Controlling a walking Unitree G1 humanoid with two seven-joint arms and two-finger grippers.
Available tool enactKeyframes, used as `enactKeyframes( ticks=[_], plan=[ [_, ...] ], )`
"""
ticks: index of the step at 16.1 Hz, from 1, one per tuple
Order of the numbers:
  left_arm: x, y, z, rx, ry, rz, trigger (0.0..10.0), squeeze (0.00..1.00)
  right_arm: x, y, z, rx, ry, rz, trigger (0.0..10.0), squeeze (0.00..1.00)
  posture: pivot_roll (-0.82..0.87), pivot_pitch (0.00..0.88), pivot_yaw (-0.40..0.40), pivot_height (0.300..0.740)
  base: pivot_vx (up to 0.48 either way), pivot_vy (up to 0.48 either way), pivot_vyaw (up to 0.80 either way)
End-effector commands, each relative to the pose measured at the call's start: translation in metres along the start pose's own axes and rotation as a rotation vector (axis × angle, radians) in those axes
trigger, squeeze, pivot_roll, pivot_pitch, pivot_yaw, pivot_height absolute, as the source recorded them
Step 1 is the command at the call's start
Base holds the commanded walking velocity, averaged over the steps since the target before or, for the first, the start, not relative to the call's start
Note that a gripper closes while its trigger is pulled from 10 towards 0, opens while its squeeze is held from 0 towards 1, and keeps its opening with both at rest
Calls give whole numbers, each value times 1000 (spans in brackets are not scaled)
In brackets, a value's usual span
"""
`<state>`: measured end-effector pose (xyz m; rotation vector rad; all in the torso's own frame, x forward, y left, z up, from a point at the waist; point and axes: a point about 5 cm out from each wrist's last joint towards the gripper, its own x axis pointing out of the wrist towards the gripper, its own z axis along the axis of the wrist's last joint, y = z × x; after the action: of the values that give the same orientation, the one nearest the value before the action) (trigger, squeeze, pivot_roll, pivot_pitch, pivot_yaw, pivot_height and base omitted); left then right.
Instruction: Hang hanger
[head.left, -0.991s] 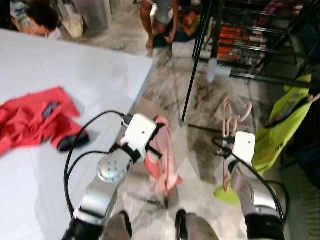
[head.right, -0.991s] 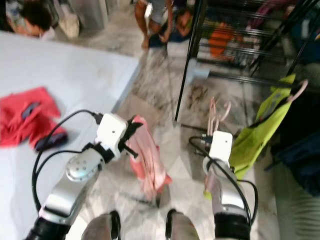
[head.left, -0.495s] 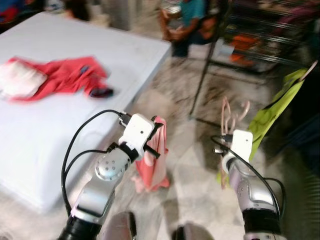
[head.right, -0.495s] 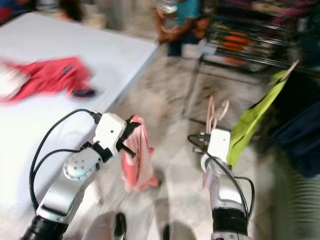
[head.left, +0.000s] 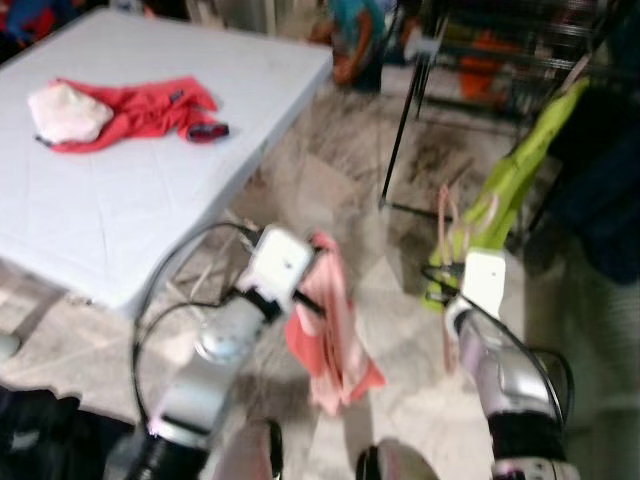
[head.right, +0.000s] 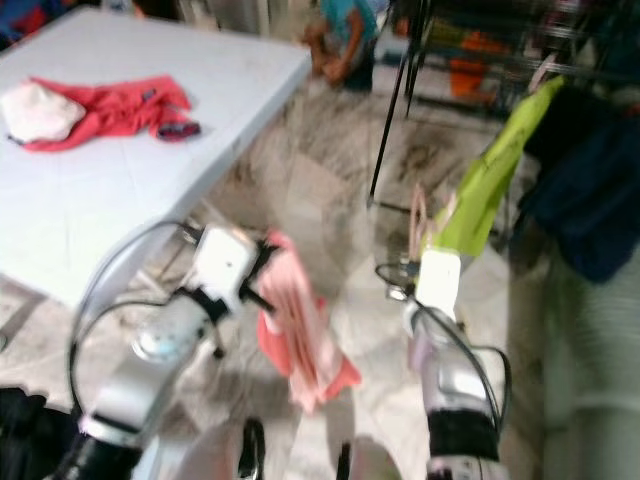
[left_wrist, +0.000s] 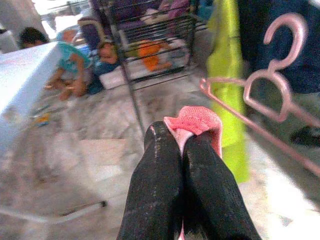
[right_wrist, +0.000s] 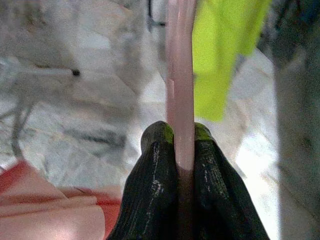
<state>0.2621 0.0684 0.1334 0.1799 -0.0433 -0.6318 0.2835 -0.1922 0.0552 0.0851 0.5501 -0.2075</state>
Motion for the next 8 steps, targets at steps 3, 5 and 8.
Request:
enactKeyframes(
  ticks=[3, 5, 8],
  plan=[
    [-2, 4, 5, 20, -16, 8, 10000, 0, 0, 2, 3, 5, -8, -1, 10000, 0, -4, 103, -7, 740, 0, 0, 0],
    [-1, 3, 5, 8, -15, 11, 10000, 0, 1, 3, 3, 7, -5, 1, 10000, 0, -5, 106, -7, 740, 0, 0, -800],
    [0, 4, 6, 2, -17, 20, 10000, 0, 2, 3, 6, 8, -10, 1, 10000, 0, -4, 112, -9, 740, 0, 0, -800]
  ],
)
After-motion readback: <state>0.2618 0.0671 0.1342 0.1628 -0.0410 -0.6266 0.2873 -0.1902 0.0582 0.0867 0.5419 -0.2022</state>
